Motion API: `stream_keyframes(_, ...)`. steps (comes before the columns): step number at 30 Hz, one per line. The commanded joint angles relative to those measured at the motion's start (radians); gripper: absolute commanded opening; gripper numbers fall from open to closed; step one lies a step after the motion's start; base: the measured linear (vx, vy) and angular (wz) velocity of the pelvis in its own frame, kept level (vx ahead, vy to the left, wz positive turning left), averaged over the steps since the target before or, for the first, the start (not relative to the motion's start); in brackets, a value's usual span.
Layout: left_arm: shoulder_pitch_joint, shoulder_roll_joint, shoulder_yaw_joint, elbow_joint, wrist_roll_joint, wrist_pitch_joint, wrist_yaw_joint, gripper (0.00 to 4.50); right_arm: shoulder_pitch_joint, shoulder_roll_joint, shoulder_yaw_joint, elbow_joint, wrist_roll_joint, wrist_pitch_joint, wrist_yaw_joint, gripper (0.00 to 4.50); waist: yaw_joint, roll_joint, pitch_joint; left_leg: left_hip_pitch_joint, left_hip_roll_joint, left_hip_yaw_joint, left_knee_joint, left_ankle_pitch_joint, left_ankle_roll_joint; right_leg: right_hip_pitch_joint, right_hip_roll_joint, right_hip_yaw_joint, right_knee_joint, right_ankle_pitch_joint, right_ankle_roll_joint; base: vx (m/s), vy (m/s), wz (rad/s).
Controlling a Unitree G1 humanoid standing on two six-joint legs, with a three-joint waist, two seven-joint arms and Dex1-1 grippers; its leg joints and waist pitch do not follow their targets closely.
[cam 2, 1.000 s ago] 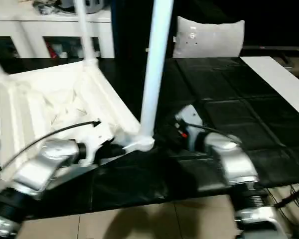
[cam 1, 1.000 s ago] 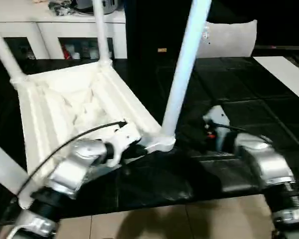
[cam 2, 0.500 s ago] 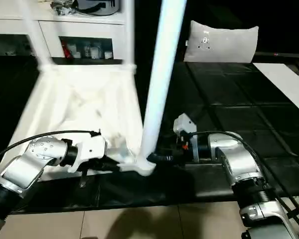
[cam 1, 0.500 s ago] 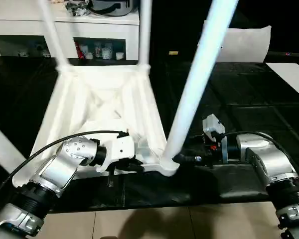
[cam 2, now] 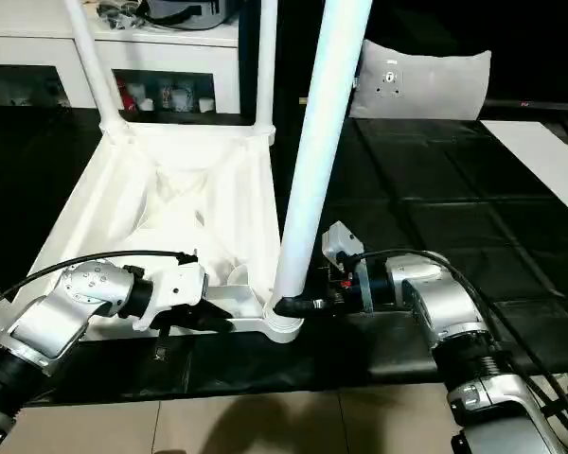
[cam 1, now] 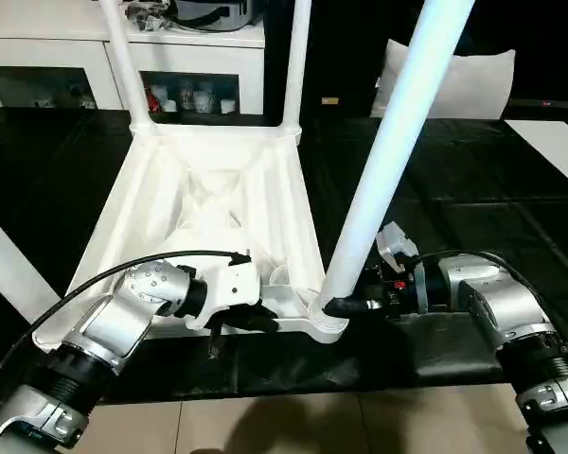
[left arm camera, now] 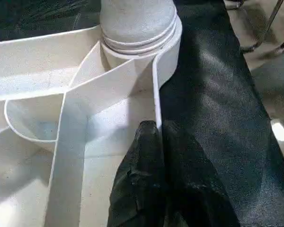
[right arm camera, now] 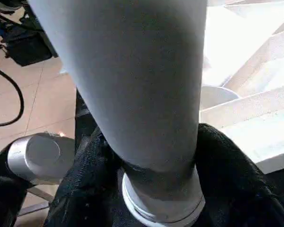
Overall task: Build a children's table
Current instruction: Rotate leg to tighten
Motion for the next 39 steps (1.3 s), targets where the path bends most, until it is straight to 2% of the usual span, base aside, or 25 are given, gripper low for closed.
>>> stream_keyframes(1, 0.003, -0.013, -0.004, -0.025, -0.007, 0.021, -0.002, 0.0, 0.009, -0.003, -0.005, -0.038, 0.036, 0.035, 0.037, 2.0, -0.006, -0.009, -0.064, -0.018, 0.029, -0.003, -0.065, -0.024, 0.062, 0.073, -0.081, 0.075, -0.076, -0.359, 0.018, 0.0, 0.0, 0.0)
stream_keyframes(5, 0.016, -0.048, 0.029, -0.056, -0.024, 0.102, 0.068, 0.0, 0.045, 0.026, -0.041, -0.079, 0.033, 0.091, -0.112, 1.99, -0.008, -0.009, -0.062, -0.018, 0.032, -0.004, -0.067, -0.01, 0.055, 0.072, -0.083, 0.077, -0.074, -0.346, 0.013, 0.0, 0.0, 0.0)
stream_keyframes(8, 0.021, -0.089, 0.055, -0.074, -0.033, 0.175, 0.14, 0.0, 0.056, 0.074, -0.07, -0.09, -0.012, 0.141, -0.301, 1.99, -0.018, -0.006, -0.056, -0.015, 0.022, -0.002, -0.068, -0.054, 0.038, 0.071, -0.081, 0.069, -0.093, -0.432, 0.046, 0.0, 0.0, 0.0)
stream_keyframes(9, 0.019, -0.127, 0.075, -0.079, -0.038, 0.217, 0.2, 0.0, 0.062, 0.117, -0.095, -0.113, -0.022, 0.195, -0.414, 1.99, -0.027, -0.004, -0.053, -0.014, 0.02, -0.002, -0.069, -0.069, 0.023, 0.069, -0.078, 0.064, -0.101, -0.466, 0.063, 0.0, 0.0, 0.0)
stream_keyframes(10, 0.017, -0.139, 0.08, -0.079, -0.038, 0.228, 0.219, 0.0, 0.064, 0.131, -0.103, -0.119, -0.024, 0.213, -0.447, 1.99, -0.037, -0.009, -0.054, -0.014, 0.015, -0.003, -0.066, -0.086, 0.01, 0.071, -0.077, 0.055, -0.111, -0.502, 0.088, 0.0, 0.0, 0.0)
stream_keyframes(11, 0.014, -0.153, 0.085, -0.079, -0.035, 0.246, 0.244, 0.0, 0.064, 0.15, -0.116, -0.126, -0.027, 0.241, -0.495, 1.99, -0.042, -0.005, -0.054, -0.014, 0.013, -0.005, -0.067, -0.092, 0.008, 0.073, -0.078, 0.052, -0.113, -0.515, 0.098, 0.0, 0.0, 0.0)
stream_keyframes(12, 0.013, -0.158, 0.086, -0.08, -0.034, 0.253, 0.253, 0.0, 0.063, 0.157, -0.121, -0.127, -0.028, 0.251, -0.512, 1.98, -0.051, -0.006, -0.055, -0.017, 0.01, -0.005, -0.064, -0.104, 0.012, 0.075, -0.075, 0.046, -0.121, -0.529, 0.122, 0.0, 0.0, 0.0)
stream_keyframes(13, 0.005, -0.192, 0.097, -0.077, -0.025, 0.282, 0.306, 0.0, 0.06, 0.196, -0.138, -0.135, -0.052, 0.291, -0.61, 1.98, -0.063, -0.002, -0.055, -0.014, 0.01, -0.006, -0.065, -0.114, 0.019, 0.073, -0.075, 0.044, -0.125, -0.527, 0.125, 0.0, 0.0, 0.0)
stream_keyframes(15, -0.011, -0.26, 0.122, -0.071, -0.015, 0.334, 0.403, 0.0, 0.049, 0.253, -0.163, -0.137, -0.095, 0.335, -0.765, 1.98, -0.07, -0.001, -0.058, -0.011, 0.016, -0.008, -0.067, -0.102, 0.015, 0.073, -0.074, 0.044, -0.124, -0.496, 0.113, 0.0, 0.0, 0.0)
stream_keyframes(16, -0.019, -0.289, 0.132, -0.065, -0.007, 0.353, 0.449, 0.0, 0.044, 0.275, -0.177, -0.136, -0.103, 0.351, -0.822, 1.98, -0.081, -0.003, -0.06, -0.014, 0.017, -0.01, -0.067, -0.093, 0.01, 0.077, -0.075, 0.042, -0.122, -0.476, 0.103, 0.0, 0.0, 0.0)
stream_keyframes(17, -0.026, -0.315, 0.137, -0.06, 0.003, 0.367, 0.492, 0.0, 0.039, 0.301, -0.198, -0.134, -0.105, 0.366, -0.886, 1.98, -0.082, -0.006, -0.061, -0.014, 0.015, -0.012, -0.068, -0.089, 0.013, 0.079, -0.076, 0.042, -0.121, -0.469, 0.102, 0.0, 0.0, 0.0)
stream_keyframes(20, -0.04, -0.394, 0.153, -0.045, 0.021, 0.389, 0.602, 0.0, 0.034, 0.357, -0.239, -0.145, -0.117, 0.372, -1.023, 1.98, -0.086, -0.007, -0.064, -0.016, 0.021, -0.013, -0.071, -0.034, 0.027, 0.076, -0.08, 0.06, -0.101, -0.383, 0.062, 0.0, 0.0, 0.0)
stream_keyframes(21, -0.04, -0.4, 0.152, -0.045, 0.022, 0.391, 0.608, 0.0, 0.035, 0.359, -0.24, -0.148, -0.119, 0.373, -1.031, 1.98, -0.086, -0.007, -0.064, -0.016, 0.021, -0.013, -0.071, -0.034, 0.027, 0.076, -0.08, 0.06, -0.101, -0.383, 0.062, 0.0, 0.0, 0.0)
stream_keyframes(22, -0.038, -0.423, 0.137, -0.054, 0.023, 0.397, 0.621, 0.0, 0.038, 0.366, -0.233, -0.167, -0.134, 0.373, -1.062, 1.98, -0.083, -0.016, -0.068, -0.019, 0.023, -0.012, -0.071, 0.01, 0.04, 0.08, -0.079, 0.067, -0.086, -0.313, 0.042, 0.0, 0.0, 0.0)
stream_keyframes(23, -0.037, -0.423, 0.135, -0.056, 0.022, 0.397, 0.619, 0.0, 0.038, 0.365, -0.231, -0.167, -0.136, 0.371, -1.062, 1.98, -0.079, -0.013, -0.069, -0.018, 0.024, -0.012, -0.071, 0.029, 0.046, 0.08, -0.081, 0.069, -0.081, -0.284, 0.033, 0.0, 0.0, 0.0)
stream_keyframes(24, -0.034, -0.423, 0.13, -0.064, 0.023, 0.403, 0.613, 0.0, 0.039, 0.366, -0.23, -0.172, -0.141, 0.37, -1.063, 2.52, -0.078, -0.011, -0.069, -0.019, 0.026, -0.012, -0.07, 0.053, 0.055, 0.08, -0.082, 0.074, -0.071, -0.233, 0.012, 0.0, 0.0, 0.0)
stream_keyframes(25, -0.027, -0.407, 0.125, -0.076, 0.029, 0.399, 0.597, 0.0, 0.045, 0.358, -0.221, -0.185, -0.131, 0.333, -1.02, 2.66, -0.077, -0.009, -0.069, -0.018, 0.027, -0.011, -0.07, 0.058, 0.063, 0.08, -0.083, 0.075, -0.068, -0.207, -0.005, 0.0, 0.0, 0.0)
stream_keyframes(27, -0.027, -0.407, 0.125, -0.076, 0.029, 0.399, 0.597, 0.0, 0.045, 0.358, -0.221, -0.185, -0.131, 0.333, -1.02, 2.68, -0.077, -0.009, -0.068, -0.017, 0.027, -0.009, -0.07, 0.058, 0.072, 0.081, -0.084, 0.077, -0.065, -0.194, -0.023, 0.0, 0.0, 0.0)
stream_keyframes(28, -0.02, -0.377, 0.115, -0.087, 0.032, 0.368, 0.568, 0.0, 0.058, 0.346, -0.221, -0.221, -0.096, 0.314, -0.964, 2.79, -0.074, -0.008, -0.069, -0.018, 0.028, -0.009, -0.069, 0.06, 0.076, 0.083, -0.086, 0.078, -0.064, -0.185, -0.032, 0.0, 0.0, 0.0)
stream_keyframes(30, -0.015, -0.366, 0.11, -0.093, 0.029, 0.363, 0.55, 0.0, 0.062, 0.33, -0.214, -0.231, -0.085, 0.314, -0.928, 3.06, -0.074, -0.009, -0.068, -0.019, 0.03, -0.01, -0.069, 0.069, 0.088, 0.083, -0.084, 0.08, -0.06, -0.164, -0.041, 0.0, 0.0, 0.0)
stream_keyframes(31, -0.01, -0.348, 0.108, -0.096, 0.027, 0.355, 0.533, 0.0, 0.068, 0.296, -0.201, -0.246, -0.071, 0.316, -0.874, 3.1, -0.073, -0.009, -0.069, -0.018, 0.03, -0.009, -0.068, 0.066, 0.091, 0.084, -0.085, 0.08, -0.059, -0.165, -0.044, 0.0, 0.0, 0.0)
stream_keyframes(32, -0.009, -0.341, 0.109, -0.094, 0.029, 0.349, 0.528, 0.0, 0.07, 0.28, -0.196, -0.251, -0.067, 0.315, -0.856, 3.11, -0.071, -0.004, -0.069, -0.018, 0.029, -0.008, -0.067, 0.068, 0.093, 0.083, -0.084, 0.08, -0.059, -0.163, -0.046, 0.0, 0.0, 0.0)
stream_keyframes(34, -0.008, -0.316, 0.11, -0.087, 0.033, 0.333, 0.507, 0.0, 0.07, 0.24, -0.189, -0.253, -0.056, 0.31, -0.794, 3.17, -0.068, -0.007, -0.066, -0.02, 0.027, -0.006, -0.067, 0.05, 0.092, 0.083, -0.085, 0.079, -0.067, -0.195, -0.04, 0.0, 0.0, 0.0)
stream_keyframes(35, -0.007, -0.302, 0.108, -0.086, 0.031, 0.326, 0.489, 0.0, 0.069, 0.218, -0.184, -0.252, -0.053, 0.306, -0.762, 3.49, -0.067, -0.007, -0.066, -0.02, 0.027, -0.006, -0.068, 0.041, 0.091, 0.082, -0.083, 0.079, -0.068, -0.207, -0.037, 0.0, 0.0, 0.0)
stream_keyframes(39, 0.006, -0.212, 0.085, -0.102, 0.007, 0.273, 0.348, 0.0, 0.065, 0.107, -0.146, -0.237, -0.069, 0.251, -0.599, 3.66, -0.058, -0.007, -0.063, -0.018, 0.026, -0.004, -0.068, 0.002, 0.083, 0.08, -0.083, 0.077, -0.077, -0.273, -0.012, 0.0, 0.0, 0.0)
